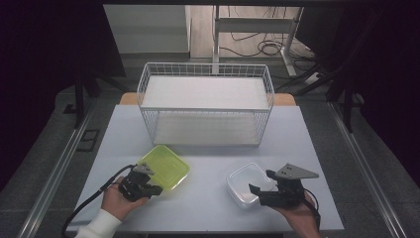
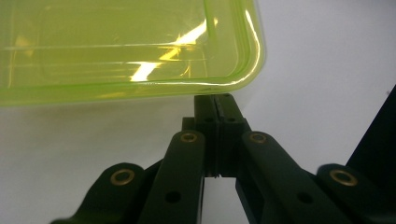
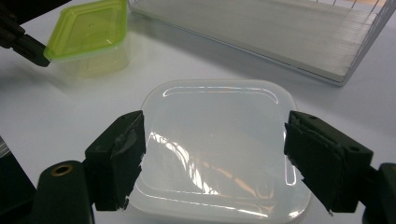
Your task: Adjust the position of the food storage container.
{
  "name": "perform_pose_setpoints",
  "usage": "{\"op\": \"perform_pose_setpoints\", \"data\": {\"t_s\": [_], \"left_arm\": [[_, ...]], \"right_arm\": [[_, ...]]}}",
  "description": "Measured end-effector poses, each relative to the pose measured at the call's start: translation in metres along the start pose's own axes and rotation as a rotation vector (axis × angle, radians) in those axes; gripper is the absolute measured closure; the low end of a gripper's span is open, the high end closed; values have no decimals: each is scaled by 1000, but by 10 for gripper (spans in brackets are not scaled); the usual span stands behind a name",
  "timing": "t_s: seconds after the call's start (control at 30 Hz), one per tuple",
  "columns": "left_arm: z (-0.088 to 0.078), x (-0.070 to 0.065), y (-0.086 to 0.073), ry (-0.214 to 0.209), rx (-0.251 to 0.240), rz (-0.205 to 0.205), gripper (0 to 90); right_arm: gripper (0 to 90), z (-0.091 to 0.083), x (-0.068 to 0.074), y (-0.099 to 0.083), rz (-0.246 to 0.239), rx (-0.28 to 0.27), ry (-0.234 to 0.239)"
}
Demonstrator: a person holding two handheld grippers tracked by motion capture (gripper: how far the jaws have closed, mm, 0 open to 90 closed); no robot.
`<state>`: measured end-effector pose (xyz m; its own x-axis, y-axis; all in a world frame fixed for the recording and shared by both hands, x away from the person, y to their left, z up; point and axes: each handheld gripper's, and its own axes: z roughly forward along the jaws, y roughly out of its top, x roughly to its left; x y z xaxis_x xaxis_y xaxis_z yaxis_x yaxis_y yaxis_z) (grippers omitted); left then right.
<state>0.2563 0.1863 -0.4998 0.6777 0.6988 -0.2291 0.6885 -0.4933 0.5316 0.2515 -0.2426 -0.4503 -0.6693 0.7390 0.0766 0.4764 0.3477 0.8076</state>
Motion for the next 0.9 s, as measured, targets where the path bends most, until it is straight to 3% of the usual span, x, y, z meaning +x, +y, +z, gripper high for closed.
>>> {"op": "perform_pose_setpoints", "data": {"t_s": [0.3, 0.43, 0.6, 0.67, 0.73, 0.9], "left_arm": [[20, -12, 22, 2, -4, -3, 898], [21, -13, 24, 4, -14, -3, 891], [-6, -11, 14, 21, -43, 15, 897], [-23, -1, 10, 32, -79, -17, 900], [-40, 18, 7, 38, -135, -85, 900], [-50, 63, 2, 59, -171, -218, 900]], "right_arm": [[211, 1, 2, 0, -6, 3, 2], [210, 1, 2, 0, -6, 4, 2], [211, -1, 2, -1, -5, 0, -7], [211, -2, 3, -1, -13, -4, -16], [211, -3, 3, -1, -15, -8, -19], [215, -1, 5, 1, -17, -13, -24]]}}
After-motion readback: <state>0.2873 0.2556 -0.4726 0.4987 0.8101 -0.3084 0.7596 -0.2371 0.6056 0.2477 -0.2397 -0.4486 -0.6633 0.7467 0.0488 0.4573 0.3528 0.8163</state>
